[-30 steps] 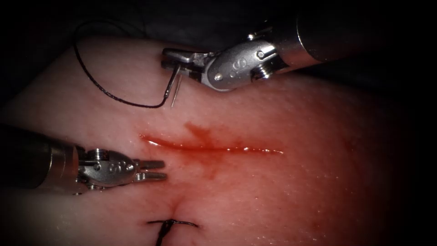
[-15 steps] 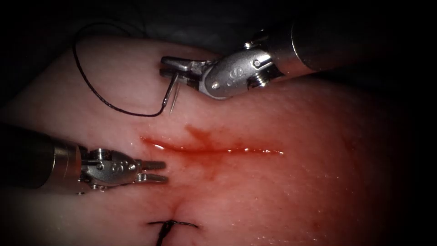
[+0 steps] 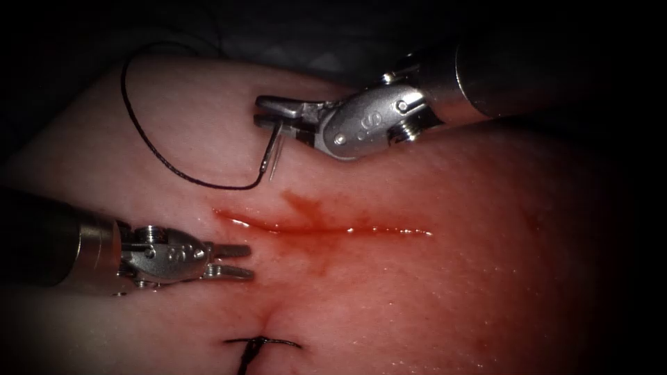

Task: Wound Closure
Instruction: Throw the needle through the top side of the incision with the right tool

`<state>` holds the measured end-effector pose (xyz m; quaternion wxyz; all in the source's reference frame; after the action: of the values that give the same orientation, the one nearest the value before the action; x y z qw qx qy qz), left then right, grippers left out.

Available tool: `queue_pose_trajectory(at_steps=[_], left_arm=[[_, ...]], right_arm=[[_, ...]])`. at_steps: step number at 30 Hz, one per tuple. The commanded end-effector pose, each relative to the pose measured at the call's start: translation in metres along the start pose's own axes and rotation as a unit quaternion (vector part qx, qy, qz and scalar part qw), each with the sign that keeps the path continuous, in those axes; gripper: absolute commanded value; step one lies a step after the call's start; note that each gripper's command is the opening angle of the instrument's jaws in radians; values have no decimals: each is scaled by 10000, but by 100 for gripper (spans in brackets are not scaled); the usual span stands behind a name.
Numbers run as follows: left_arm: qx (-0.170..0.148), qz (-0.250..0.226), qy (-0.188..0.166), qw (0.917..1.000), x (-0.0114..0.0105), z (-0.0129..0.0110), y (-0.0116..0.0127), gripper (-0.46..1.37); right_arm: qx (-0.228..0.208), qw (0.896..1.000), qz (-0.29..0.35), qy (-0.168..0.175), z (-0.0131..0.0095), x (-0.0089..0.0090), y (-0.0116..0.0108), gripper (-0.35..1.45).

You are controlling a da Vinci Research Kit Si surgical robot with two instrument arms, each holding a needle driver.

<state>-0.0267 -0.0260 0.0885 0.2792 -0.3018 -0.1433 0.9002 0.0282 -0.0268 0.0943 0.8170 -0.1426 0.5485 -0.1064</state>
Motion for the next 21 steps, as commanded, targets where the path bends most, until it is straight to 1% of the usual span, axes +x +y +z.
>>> queue_pose_trajectory(at_steps=[1,9,14,16,21], left_arm=[[-14,-6,6,10000,0,0,0,20],[-25,-15,19,10000,2,-3,1,24],[-30,-15,33,10000,3,-4,0,25],[-33,-15,33,10000,3,-5,0,28],[-36,-16,33,10000,3,-5,0,27]], right_arm=[[-21,10000,-16,-6,1,-1,-2,-35],[67,9998,-166,-50,10,-5,-22,-35],[54,9997,-238,-52,12,-8,-35,-35],[47,9996,-277,-48,13,-9,-43,-35],[45,9992,-392,-24,17,-11,-65,-35]])
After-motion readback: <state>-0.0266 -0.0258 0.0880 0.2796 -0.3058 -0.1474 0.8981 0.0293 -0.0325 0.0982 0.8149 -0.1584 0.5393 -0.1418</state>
